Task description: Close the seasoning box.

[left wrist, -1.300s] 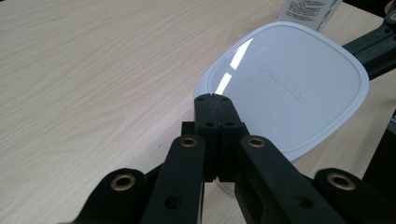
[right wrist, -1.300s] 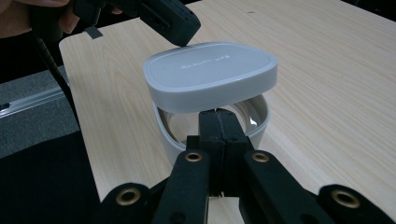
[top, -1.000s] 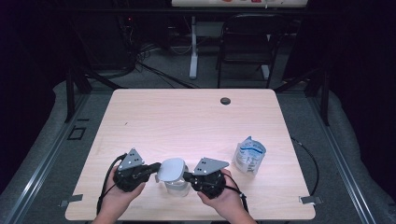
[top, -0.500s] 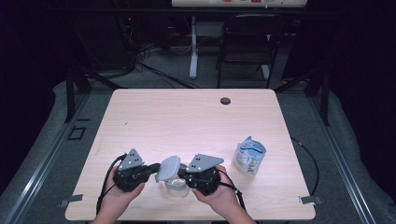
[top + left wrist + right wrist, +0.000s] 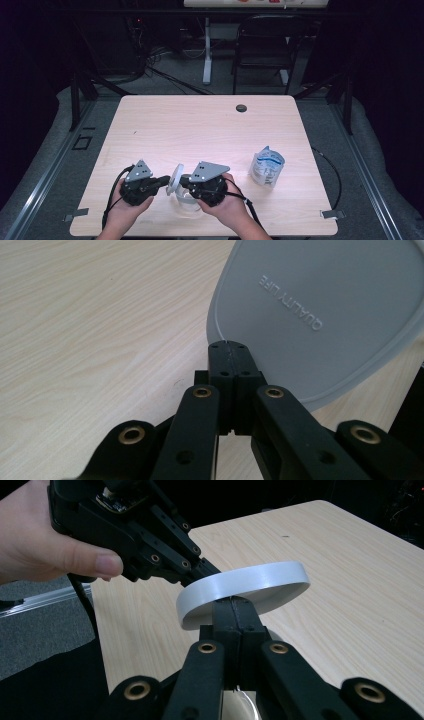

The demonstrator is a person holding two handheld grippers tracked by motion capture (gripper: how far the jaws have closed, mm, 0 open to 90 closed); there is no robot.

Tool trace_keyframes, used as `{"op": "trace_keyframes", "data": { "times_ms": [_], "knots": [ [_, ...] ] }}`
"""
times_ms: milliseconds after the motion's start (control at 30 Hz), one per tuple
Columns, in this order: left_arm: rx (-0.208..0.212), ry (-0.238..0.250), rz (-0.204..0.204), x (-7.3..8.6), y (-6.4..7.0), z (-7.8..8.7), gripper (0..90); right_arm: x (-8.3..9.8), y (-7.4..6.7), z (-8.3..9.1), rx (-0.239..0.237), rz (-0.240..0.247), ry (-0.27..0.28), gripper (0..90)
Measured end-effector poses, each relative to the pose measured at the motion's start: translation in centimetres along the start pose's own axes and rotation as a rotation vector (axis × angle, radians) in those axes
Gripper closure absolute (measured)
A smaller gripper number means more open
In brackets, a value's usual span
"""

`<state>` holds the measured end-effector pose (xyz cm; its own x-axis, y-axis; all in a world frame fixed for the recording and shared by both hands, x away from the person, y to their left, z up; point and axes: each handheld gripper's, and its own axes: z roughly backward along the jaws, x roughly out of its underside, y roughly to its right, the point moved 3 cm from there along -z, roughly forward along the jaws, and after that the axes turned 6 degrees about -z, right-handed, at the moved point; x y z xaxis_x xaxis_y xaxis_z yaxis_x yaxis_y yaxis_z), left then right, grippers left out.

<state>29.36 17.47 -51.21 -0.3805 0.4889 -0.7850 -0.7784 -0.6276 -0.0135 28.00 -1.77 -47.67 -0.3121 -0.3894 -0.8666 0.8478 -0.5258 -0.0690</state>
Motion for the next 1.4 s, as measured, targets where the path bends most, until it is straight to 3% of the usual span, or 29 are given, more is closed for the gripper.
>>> {"op": "trace_keyframes", "data": {
  "times_ms": [100, 133, 733, 1000, 1200, 1400],
  "knots": [
    [0.000, -0.002, 0.004, 0.1, -0.4, 0.2, 90.0, -0.3, -0.1, -0.1, -0.001, 0.011, 0.001, 90.0],
    [-0.018, 0.000, 0.011, 0.2, -0.4, 0.3, 90.0, -0.4, -0.2, -0.2, -0.004, 0.006, 0.006, 90.0],
    [-0.007, 0.017, 0.046, 0.8, -1.5, 0.8, 90.0, -1.3, -0.4, -0.4, -0.002, 0.022, 0.006, 90.0],
    [-0.009, 0.021, 0.063, 1.0, -1.9, 0.9, 85.7, -0.9, -0.1, 0.2, 0.016, 0.019, 0.007, 88.0],
    [0.002, 0.045, 0.087, 1.1, -2.1, 1.0, 79.7, -0.4, 0.5, 0.8, 0.031, -0.013, 0.028, 84.8],
    [-0.013, 0.052, 0.081, 1.0, -2.2, 1.0, 73.9, 0.3, 1.1, 1.8, 0.051, -0.029, 0.042, 79.7]
  ]
}}
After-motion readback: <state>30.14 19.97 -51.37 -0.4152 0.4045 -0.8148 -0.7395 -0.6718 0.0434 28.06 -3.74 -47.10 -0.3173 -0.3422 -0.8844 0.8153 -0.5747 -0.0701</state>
